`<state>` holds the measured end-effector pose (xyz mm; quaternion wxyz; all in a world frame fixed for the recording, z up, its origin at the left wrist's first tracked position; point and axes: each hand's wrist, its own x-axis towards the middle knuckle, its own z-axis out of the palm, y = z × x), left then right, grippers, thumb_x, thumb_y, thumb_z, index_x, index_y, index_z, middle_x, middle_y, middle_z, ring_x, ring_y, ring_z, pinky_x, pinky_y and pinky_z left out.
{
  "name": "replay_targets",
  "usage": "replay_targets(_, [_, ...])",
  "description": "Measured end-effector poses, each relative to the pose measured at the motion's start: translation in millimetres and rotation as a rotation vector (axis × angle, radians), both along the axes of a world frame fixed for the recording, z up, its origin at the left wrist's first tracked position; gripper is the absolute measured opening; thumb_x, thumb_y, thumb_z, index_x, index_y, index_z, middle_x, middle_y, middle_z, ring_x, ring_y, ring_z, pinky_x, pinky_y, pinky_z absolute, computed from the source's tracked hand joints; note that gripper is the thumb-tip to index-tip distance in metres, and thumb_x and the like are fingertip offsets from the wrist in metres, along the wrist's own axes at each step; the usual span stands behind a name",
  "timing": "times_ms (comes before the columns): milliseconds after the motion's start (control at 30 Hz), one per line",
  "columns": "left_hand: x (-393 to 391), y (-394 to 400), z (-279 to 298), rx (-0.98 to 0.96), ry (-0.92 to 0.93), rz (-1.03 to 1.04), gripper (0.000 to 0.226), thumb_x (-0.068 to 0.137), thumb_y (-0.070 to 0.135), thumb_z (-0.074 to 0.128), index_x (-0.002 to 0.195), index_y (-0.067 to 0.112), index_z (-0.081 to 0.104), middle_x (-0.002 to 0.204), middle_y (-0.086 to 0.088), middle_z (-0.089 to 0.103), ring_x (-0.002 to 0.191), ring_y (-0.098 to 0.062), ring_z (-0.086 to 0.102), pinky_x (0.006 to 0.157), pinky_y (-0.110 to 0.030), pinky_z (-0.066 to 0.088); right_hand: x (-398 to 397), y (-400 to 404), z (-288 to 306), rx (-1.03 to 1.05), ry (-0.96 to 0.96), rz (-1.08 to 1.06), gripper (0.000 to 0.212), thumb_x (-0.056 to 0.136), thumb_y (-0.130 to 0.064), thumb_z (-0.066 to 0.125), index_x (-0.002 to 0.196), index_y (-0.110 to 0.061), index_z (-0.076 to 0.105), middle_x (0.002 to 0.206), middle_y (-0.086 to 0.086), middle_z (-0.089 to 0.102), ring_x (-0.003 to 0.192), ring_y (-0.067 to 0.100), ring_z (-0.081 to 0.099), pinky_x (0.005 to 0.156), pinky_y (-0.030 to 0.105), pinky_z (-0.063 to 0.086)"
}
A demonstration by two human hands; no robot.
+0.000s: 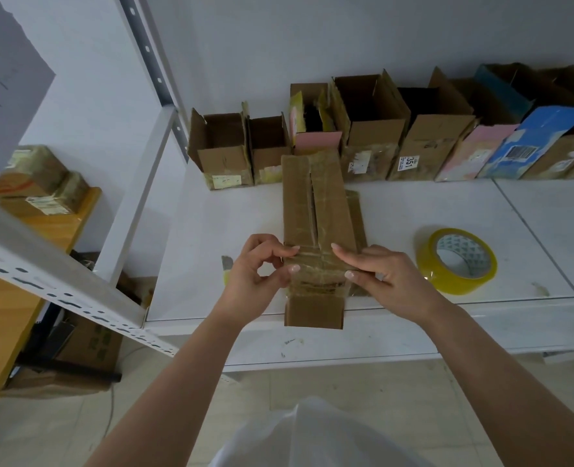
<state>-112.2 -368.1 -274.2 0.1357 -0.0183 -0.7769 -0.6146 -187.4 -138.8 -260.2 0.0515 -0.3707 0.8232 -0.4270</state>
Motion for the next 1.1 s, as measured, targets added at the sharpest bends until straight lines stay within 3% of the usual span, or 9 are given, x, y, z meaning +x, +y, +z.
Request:
replay_targets(67, [1,2,-1,-0.064,-0.008,0.034,0.016,0.086,0.011,0.070,0.101,0.016,0.067,0.104,-0.002,0.048,0.085,-0.020,0.057,0.064,-0.046,0.057,1,1,-1,0.003,0.019,-0.001,0.047,0.091,-0.022,0.061,0.135,-0.033,0.047,0.072,0.012,0.056,0.072,0.022,0.047,0.073,0.036,0.047])
replay_targets(200, [2,9,0,-0.158,0.047,0.081,0.032,0.075,0.046,0.076,0.098,0.028,0.064,0.107,0.002,0.044,0.089,-0.011,0.052,0.053,-0.027,0.054,4,1,5,-0.029,0.024,-0.034,0.048,0.083,-0.040,0.061,0.130,-0.035,0.051,0.072,0.015,0.061,0.067,0.030,0.052,0.066,0.043,0.049])
replay_targets(367, [-4,30,-2,-0.200,0.042,0.211,0.027,0.067,0.029,0.085,0.080,0.025,0.061,0.107,0.006,0.041,0.081,-0.004,0.048,0.058,-0.014,0.047,8,-5,3,0.013,0.160,-0.092,0.042,0.090,-0.027,0.062,0.131,-0.025,0.051,0.063,0.005,0.057,0.061,0.023,0.048,0.058,0.043,0.048])
replay_targets(567, [-7,14,32,-0.279,-0.120,0.280,0.050,0.065,0.081,0.060,0.093,0.040,0.056,0.114,0.012,0.042,0.099,-0.005,0.052,0.075,-0.019,0.047,14,10,9,-0.187,-0.032,-0.122,0.049,0.093,-0.042,0.053,0.140,-0.034,0.042,0.070,-0.003,0.060,0.062,0.013,0.052,0.065,0.027,0.048])
replay_targets(667, [-36,20,55,-0.441,-0.263,0.380,0.085,0.067,0.087,0.048,0.129,0.028,0.047,0.138,0.000,0.038,0.128,-0.020,0.042,0.100,-0.037,0.044,14,18,10,-0.252,0.007,-0.283,0.046,0.095,-0.029,0.053,0.138,-0.014,0.050,0.075,0.004,0.069,0.066,0.008,0.062,0.062,0.019,0.049])
replay_targets(767, [-78,37,72,-0.617,-0.503,0.368,0.119,0.065,0.089,0.049,0.151,0.013,0.018,0.159,-0.014,0.015,0.146,-0.035,0.016,0.110,-0.055,0.029,15,24,11,-0.243,0.009,-0.322,0.037,0.095,-0.018,0.056,0.130,-0.005,0.059,0.078,0.010,0.072,0.073,-0.010,0.063,0.068,0.005,0.044])
replay_targets(867, [-102,54,76,-0.634,-0.733,0.358,0.137,0.061,0.090,0.053,0.153,0.008,-0.007,0.160,-0.022,-0.009,0.147,-0.042,-0.001,0.113,-0.061,0.020,17,28,8,-0.199,-0.003,-0.347,0.033,0.095,-0.018,0.058,0.126,-0.007,0.062,0.077,0.002,0.071,0.073,-0.013,0.061,0.068,0.006,0.044])
replay_targets(1033, [-103,61,85,-0.602,-0.719,0.366,0.135,0.066,0.073,0.068,0.151,0.001,-0.008,0.156,-0.022,0.015,0.142,-0.040,0.020,0.111,-0.053,0.027,11,45,9,-0.180,-0.003,-0.430,0.032,0.095,-0.024,0.059,0.124,-0.012,0.064,0.082,0.001,0.072,0.080,0.017,0.068,0.076,0.034,0.055])
replay_targets(1100, [-97,55,102,-0.564,-0.655,0.278,0.140,0.059,0.073,0.070,0.152,0.005,-0.009,0.155,-0.019,0.021,0.141,-0.039,0.025,0.111,-0.054,0.032,3,55,17,-0.271,-0.049,-0.516,0.033,0.095,-0.029,0.056,0.124,-0.014,0.064,0.087,-0.002,0.072,0.085,0.019,0.068,0.079,0.029,0.053])
